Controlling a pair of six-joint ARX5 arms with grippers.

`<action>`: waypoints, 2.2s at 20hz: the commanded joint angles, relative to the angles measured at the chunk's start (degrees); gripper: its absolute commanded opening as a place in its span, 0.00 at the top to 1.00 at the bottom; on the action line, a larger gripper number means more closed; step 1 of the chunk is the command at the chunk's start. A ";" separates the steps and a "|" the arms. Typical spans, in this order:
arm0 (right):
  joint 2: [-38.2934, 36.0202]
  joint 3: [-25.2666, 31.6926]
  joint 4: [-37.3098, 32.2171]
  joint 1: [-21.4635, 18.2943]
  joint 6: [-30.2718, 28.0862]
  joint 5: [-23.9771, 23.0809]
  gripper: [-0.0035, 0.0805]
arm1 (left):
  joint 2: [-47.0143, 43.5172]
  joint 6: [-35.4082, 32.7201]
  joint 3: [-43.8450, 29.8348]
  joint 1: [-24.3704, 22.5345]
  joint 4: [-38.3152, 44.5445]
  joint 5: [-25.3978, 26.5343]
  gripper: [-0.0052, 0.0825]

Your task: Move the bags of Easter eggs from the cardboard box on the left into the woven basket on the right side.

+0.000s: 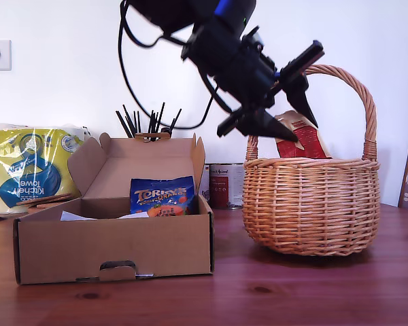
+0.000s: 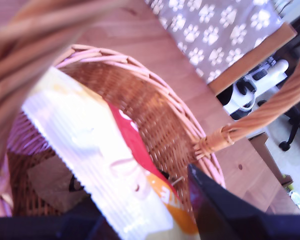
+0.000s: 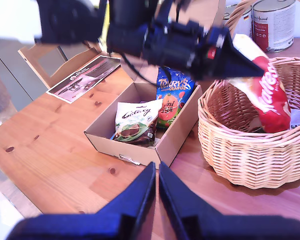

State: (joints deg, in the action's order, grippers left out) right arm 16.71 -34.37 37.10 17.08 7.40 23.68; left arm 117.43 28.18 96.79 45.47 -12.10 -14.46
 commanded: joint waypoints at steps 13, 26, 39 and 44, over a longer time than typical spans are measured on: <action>-0.11 0.07 -0.70 0.15 -1.51 0.37 0.97 | -2.34 -22.91 18.03 -0.57 -51.41 6.47 0.74; -0.11 0.07 -0.76 0.15 -2.95 -0.24 0.97 | -6.19 -26.58 11.63 -0.11 -50.45 21.38 0.96; -0.11 0.07 -0.55 0.15 -4.87 -0.24 0.97 | -52.11 -37.42 -47.32 -7.76 -4.94 7.67 0.96; -0.11 0.09 -0.57 0.15 -4.90 -0.24 0.97 | -55.06 -41.70 -48.35 -13.66 -8.46 7.39 0.87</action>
State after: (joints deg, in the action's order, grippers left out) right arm 16.71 -34.39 36.91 17.08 2.87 23.44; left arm 61.43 -12.64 48.75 32.16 -20.53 -6.83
